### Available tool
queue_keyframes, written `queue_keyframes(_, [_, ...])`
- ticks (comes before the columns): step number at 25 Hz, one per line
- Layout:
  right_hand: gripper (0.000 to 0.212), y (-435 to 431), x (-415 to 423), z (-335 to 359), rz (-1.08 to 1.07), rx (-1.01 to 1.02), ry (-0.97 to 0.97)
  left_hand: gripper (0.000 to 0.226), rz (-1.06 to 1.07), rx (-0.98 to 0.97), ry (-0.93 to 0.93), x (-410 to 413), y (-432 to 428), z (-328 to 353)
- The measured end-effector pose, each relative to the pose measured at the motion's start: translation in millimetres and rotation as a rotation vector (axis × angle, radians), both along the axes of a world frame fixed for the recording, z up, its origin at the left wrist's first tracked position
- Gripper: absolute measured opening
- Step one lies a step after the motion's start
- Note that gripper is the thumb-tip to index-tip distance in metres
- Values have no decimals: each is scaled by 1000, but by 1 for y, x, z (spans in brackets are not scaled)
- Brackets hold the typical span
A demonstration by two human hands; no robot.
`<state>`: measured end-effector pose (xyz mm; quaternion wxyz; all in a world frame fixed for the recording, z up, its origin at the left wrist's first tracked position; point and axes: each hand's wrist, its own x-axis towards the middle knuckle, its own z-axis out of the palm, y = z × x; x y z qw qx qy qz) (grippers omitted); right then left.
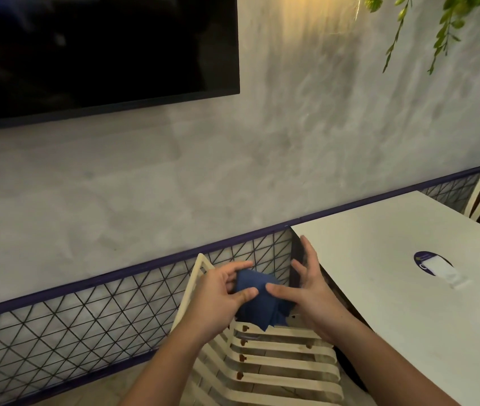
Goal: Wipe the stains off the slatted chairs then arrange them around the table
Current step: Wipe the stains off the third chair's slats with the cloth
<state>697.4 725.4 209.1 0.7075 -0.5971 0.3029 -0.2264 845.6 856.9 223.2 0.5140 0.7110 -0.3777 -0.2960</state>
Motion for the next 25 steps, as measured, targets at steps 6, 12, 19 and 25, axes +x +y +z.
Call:
queue_keyframes(6, [58,-15,-6,14,254,-467,347,46,-30,116,-361,1,-1,21])
queue_keyframes(12, [27,-20,-12,33,104,-260,52,29,62,16,-220,1,-10,28])
queue_keyframes(19, [47,-5,-1,18,-48,652,-148,39,204,-29,543,-28,-33,18])
queue_keyframes(25, [62,4,-18,8,-136,801,-485,27,242,-210,740,-30,-20,1])
